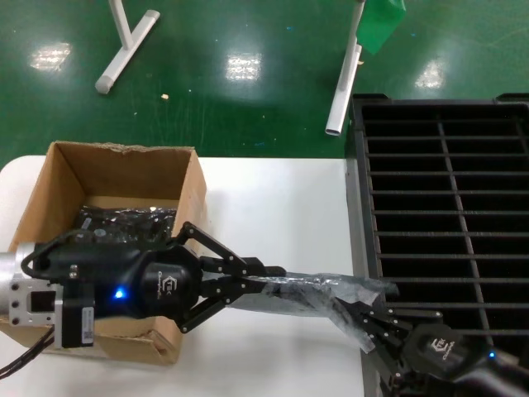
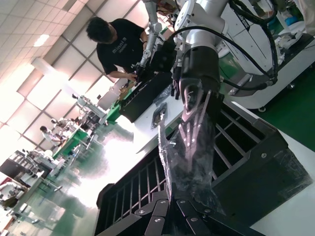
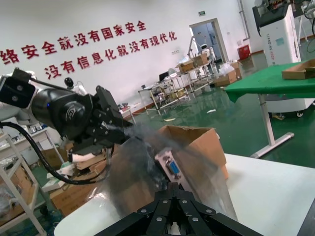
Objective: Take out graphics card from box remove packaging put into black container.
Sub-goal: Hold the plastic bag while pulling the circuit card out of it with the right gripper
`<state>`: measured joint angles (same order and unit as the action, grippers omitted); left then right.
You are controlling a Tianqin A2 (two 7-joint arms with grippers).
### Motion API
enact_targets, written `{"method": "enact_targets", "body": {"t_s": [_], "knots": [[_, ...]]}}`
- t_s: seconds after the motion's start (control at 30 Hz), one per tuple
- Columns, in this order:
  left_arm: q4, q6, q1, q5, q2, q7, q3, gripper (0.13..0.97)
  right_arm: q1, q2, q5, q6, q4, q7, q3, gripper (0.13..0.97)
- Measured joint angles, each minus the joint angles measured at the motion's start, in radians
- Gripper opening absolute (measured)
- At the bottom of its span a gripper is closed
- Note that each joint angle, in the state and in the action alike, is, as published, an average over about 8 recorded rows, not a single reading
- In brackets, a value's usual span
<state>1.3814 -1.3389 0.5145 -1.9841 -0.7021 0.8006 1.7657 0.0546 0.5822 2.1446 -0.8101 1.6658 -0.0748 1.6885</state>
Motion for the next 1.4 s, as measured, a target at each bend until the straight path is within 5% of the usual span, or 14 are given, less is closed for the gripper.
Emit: {"method": "enact_targets", "body": {"t_s": [0.77, 1.03, 1.17, 1.4], "knots": [[0.038, 0.009, -0.034, -0.008, -0.018, -0.026, -0.010, 0.142, -0.006, -0.014, -0.004, -0.015, -0.023, 0.051, -0.009, 0.209], [0.061, 0.010, -0.051, -0.021, -0.023, -0.042, -0.017, 0.142, -0.017, -0.021, -0.009, -0.021, -0.032, 0.054, 0.005, 0.339], [0.073, 0.010, -0.057, -0.026, -0.028, -0.051, -0.021, 0.142, -0.023, -0.023, -0.012, -0.023, -0.037, 0.055, 0.011, 0.339], [0.082, 0.009, -0.065, -0.031, -0.033, -0.055, -0.026, 0.142, -0.034, -0.028, -0.015, -0.024, -0.043, 0.053, 0.022, 0.515]]}}
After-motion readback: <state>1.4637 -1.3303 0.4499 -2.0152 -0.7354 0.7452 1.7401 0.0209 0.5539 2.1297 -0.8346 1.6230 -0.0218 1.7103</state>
